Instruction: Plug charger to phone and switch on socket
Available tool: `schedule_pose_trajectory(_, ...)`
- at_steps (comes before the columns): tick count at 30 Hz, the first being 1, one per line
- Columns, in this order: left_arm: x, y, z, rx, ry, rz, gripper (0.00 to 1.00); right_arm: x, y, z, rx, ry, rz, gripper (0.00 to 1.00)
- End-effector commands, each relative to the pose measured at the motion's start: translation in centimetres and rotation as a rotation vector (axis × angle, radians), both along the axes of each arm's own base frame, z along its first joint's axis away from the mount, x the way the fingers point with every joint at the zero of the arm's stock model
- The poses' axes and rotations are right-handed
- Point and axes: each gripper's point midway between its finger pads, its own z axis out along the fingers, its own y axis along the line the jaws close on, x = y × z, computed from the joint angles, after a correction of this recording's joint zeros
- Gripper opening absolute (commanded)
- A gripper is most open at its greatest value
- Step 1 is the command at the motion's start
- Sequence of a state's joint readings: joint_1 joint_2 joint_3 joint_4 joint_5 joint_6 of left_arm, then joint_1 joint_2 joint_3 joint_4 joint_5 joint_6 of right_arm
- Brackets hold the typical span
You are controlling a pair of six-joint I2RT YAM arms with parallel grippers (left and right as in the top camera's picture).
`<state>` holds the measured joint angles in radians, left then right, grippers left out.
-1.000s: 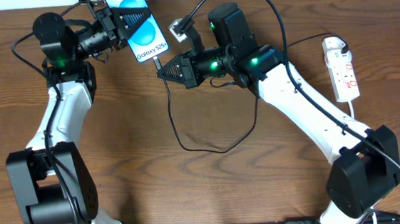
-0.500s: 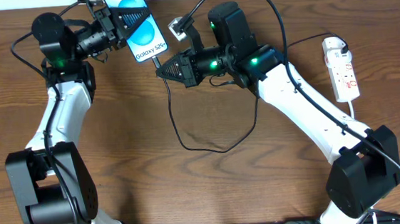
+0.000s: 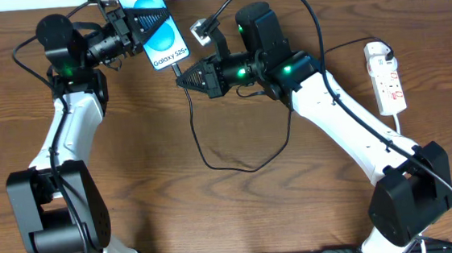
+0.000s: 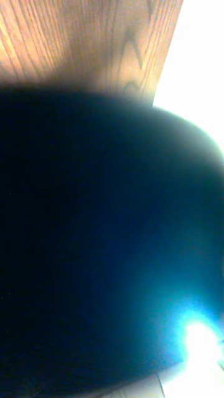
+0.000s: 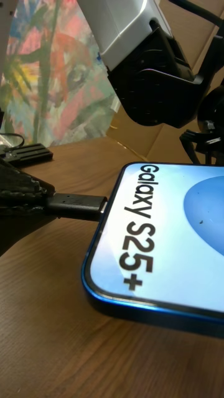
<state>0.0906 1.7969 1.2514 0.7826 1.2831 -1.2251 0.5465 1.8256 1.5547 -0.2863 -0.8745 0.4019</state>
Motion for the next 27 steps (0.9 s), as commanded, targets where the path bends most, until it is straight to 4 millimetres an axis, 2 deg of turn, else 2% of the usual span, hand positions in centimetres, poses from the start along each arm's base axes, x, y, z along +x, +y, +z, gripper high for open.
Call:
schedule_pose_trajectory(1, -1.9, -2.0, 0.6, 0.023, -0.042, -0.116, 0.07, 0.9, -0.1, 1.0, 0.009, -0.046, -0.033, 0.01)
schedule_pose_trajectory(5, -1.7, -1.5, 0.6, 0.023, -0.042, -0.104, 0.08, 0.5, -0.4, 0.2, -0.020, -0.036, -0.020, 0.04)
schedule_pose_trajectory(12, -1.6, -1.0, 0.6, 0.024, -0.042, -0.094, 0.07, -0.5, -0.9, -1.3, -0.074, -0.003, 0.004, 0.31)
schedule_pose_trajectory(18, -1.5, -1.0, 0.5, 0.024, -0.040, -0.094, 0.07, -0.2, -1.7, -1.6, -0.086, 0.007, -0.004, 0.40)
schedule_pose_trajectory(22, -1.4, -1.0, -0.2, 0.027, -0.008, -0.094, 0.08, 0.9, -3.4, -1.0, -0.048, 0.026, -0.009, 0.44)
schedule_pose_trajectory(27, -1.3, -1.1, -3.5, 0.063, 0.094, -0.088, 0.07, 3.4, -7.0, -1.0, -0.037, 0.052, -0.082, 0.45)
